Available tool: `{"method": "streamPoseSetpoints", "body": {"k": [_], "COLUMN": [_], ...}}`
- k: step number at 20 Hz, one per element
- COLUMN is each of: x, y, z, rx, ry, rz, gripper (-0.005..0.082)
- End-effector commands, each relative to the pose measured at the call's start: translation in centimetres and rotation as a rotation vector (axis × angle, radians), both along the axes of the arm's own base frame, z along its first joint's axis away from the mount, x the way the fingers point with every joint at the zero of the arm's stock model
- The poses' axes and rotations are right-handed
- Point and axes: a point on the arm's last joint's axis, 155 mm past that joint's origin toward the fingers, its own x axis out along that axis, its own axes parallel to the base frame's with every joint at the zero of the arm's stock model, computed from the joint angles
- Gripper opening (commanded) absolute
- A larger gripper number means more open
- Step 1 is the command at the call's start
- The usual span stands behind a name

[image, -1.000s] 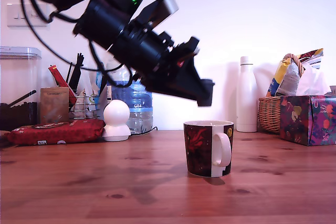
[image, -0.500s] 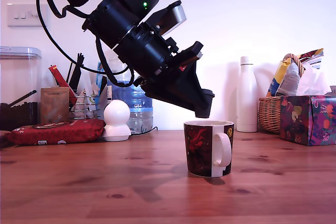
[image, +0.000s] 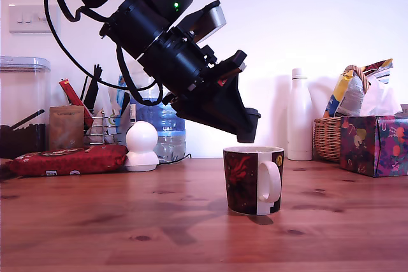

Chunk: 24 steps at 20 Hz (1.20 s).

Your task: Pick up the coffee capsules from the table one by one and drop them inside the nearest coffee cup

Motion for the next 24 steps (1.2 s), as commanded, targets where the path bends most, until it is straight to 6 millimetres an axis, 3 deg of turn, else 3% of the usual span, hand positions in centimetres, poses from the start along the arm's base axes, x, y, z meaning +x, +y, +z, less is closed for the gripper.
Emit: {"method": "streamPoseSetpoints", "body": {"k": [1,3,10,11,12,15,19,24], "x": [0.3,0.4,0.6,0.7,0.7,1.0,1.4,1.4], "y": [-0.2,-0.2,-0.6,-0.7,-0.7,-0.5,-0.5,0.4], "z": [-0.2,-0.1,0.9,1.1,1.6,3.4,5.5,4.7], "rx": [0.0,-0.003,-0.023,-0.023,-0.025,-0.046,-0.084,-0.058], "ry": [-0.001,-0.006,-0.013,-0.013,-0.015,-0.048,-0.093,-0.057], "rz": [-0.002,0.0,-0.003,-0.002,-0.002,-0.001,0.004,0.026], "gripper": [0.0391,0.062,0.0616,0.0564,0.0452,0.0003,-0.0017,-0.0019]}}
